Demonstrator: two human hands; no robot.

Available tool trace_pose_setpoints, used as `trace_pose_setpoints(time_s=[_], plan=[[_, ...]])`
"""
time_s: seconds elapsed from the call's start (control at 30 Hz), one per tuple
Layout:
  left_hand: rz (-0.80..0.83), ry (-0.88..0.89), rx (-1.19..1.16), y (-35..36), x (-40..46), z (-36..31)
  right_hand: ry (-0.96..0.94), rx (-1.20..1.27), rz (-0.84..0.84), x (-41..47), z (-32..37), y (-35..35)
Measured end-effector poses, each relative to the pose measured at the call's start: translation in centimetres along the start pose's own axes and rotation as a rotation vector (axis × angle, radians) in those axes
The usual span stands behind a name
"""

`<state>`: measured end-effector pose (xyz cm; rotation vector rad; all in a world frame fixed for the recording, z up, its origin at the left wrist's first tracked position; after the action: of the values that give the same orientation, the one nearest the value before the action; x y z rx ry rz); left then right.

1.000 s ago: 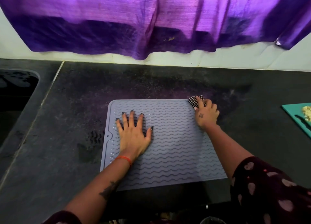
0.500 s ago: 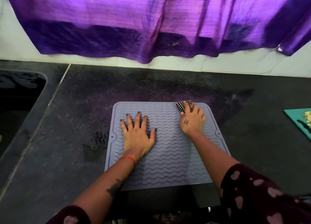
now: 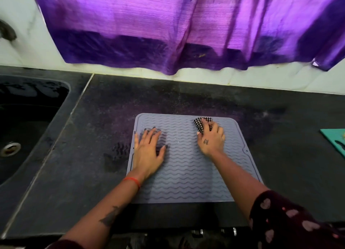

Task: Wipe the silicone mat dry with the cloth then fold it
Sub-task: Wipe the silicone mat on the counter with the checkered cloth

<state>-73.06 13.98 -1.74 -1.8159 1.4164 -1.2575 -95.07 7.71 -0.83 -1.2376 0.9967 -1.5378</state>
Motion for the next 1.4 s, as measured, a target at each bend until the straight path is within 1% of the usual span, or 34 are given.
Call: trace_pose_setpoints(time_s=[0.13,0.2,0.27,0.3,0.33,0.43,0.57,0.63,0.73,0.8,0.9,0.97,1.03,1.13,1.2,1.3,1.4], plan=[[-0.045,-0.024,0.094,-2.3,-1.0,3.8,0.008,0.012,0.094,1.6,0.2,-0.5],[-0.043,-0.034,0.136,-3.2,-1.3,5.2,0.061,0.125,0.112,3.1,0.8,-1.5],[-0.04,-0.005,0.183,-3.8,-1.6,6.1,0.158,0.27,0.089,3.5,2.0,-2.2],[-0.043,0.011,0.202,-4.0,-1.7,6.4,0.171,0.294,0.072,3.0,3.0,-2.3],[-0.048,0.026,0.215,-4.1,-1.7,6.5,0.142,0.259,0.059,2.3,4.0,-1.9],[-0.062,0.072,0.232,-4.0,-1.9,6.4,-0.015,0.022,0.024,-0.5,6.0,0.1],[-0.086,0.113,0.244,-3.9,-2.0,6.1,-0.053,-0.083,0.064,0.2,6.3,0.3],[-0.101,0.115,0.25,-3.9,-2.0,6.1,-0.03,-0.059,0.113,1.2,6.9,-0.6],[-0.114,0.116,0.229,-3.9,-2.0,6.0,0.04,0.098,0.147,2.4,8.6,-1.5],[-0.125,0.116,0.216,-3.9,-2.0,6.0,-0.006,0.161,0.148,1.5,10.5,-1.2],[-0.124,0.11,0.204,-3.9,-2.0,6.1,-0.14,0.074,0.116,-1.3,12.1,0.5],[-0.122,0.102,0.189,-3.9,-1.9,6.1,-0.145,0.04,0.103,-1.2,12.1,0.9],[-0.12,0.1,0.175,-3.9,-1.9,6.1,-0.126,0.05,0.129,-0.2,12.2,0.6],[-0.12,0.095,0.174,-3.9,-2.0,6.2,-0.1,0.132,0.176,0.2,13.4,0.2],[-0.117,0.087,0.169,-3.8,-2.0,6.2,-0.144,0.142,0.158,-0.7,14.5,0.4],[-0.12,0.08,0.159,-3.8,-1.9,6.2,-0.204,0.063,0.104,-2.2,15.3,1.0],[-0.118,0.076,0.149,-3.8,-1.9,6.3,-0.232,0.047,0.116,-1.6,15.4,1.2]])
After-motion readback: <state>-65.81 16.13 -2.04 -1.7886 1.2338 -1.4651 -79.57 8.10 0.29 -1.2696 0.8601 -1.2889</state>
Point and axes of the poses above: each hand's wrist, its own x-axis towards the middle knuckle, its own y-axis out of the palm, z = x × y, the point moved 3 cm from there along x, towards the middle knuckle, and after that the axes turned 8 degrees about -z, right-handed, at the moved point
